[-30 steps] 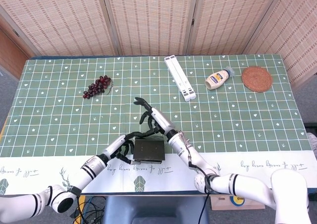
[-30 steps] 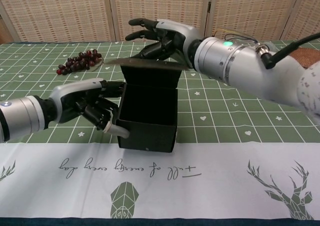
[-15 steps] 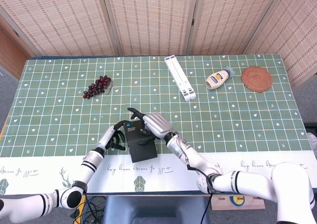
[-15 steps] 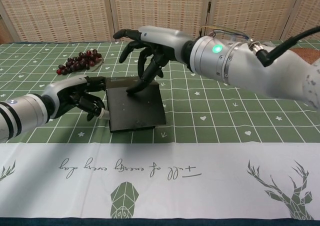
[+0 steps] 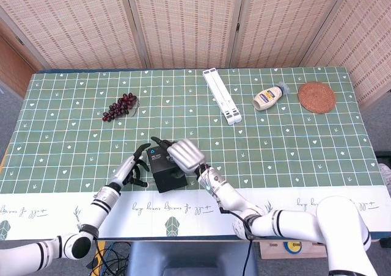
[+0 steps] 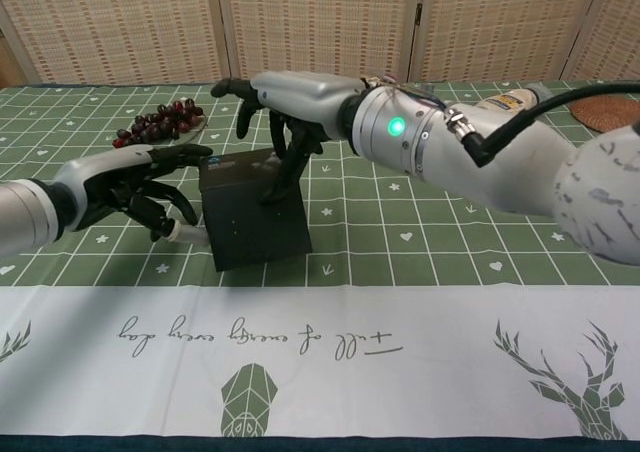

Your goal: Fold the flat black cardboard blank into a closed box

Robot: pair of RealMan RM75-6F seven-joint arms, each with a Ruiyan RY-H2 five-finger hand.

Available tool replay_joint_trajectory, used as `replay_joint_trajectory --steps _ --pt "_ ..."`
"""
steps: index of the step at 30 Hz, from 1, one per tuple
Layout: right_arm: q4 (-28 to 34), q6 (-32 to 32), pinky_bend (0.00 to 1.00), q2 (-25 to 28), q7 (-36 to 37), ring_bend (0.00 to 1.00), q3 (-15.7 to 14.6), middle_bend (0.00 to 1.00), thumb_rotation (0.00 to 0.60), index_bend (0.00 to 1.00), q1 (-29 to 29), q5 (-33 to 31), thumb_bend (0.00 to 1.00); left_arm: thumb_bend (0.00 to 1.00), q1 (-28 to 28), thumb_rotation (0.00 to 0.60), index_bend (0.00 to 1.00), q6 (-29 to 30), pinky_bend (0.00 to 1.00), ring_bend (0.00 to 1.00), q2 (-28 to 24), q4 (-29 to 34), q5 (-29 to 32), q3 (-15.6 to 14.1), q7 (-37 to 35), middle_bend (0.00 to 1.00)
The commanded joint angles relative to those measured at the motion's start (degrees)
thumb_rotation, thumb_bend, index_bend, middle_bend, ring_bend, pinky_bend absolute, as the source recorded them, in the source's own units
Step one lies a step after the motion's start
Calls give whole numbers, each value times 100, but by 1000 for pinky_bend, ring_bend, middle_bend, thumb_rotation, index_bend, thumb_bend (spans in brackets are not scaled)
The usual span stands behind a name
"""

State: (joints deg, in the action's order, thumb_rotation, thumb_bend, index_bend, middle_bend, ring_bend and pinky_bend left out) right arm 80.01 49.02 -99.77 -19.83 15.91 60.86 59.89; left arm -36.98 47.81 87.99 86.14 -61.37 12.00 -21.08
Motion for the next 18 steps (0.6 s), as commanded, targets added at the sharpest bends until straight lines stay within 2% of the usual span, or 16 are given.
replay_joint_trajectory --steps 1,10,18 --pt "-47 -2 685 -25 -113 497 -81 241 600 1 16 5 0 30 57 600 0 -29 643 405 -316 160 -267 -120 137 0" --pt "-291 107 685 -183 -374 497 -296 241 600 100 18 235 1 30 116 600 0 -203 639 383 -1162 592 -851 -331 155 0" --pt "-806 291 686 -437 -552 497 -536 316 600 233 27 786 180 29 238 600 0 -58 637 376 -1526 866 -1075 -345 -70 0"
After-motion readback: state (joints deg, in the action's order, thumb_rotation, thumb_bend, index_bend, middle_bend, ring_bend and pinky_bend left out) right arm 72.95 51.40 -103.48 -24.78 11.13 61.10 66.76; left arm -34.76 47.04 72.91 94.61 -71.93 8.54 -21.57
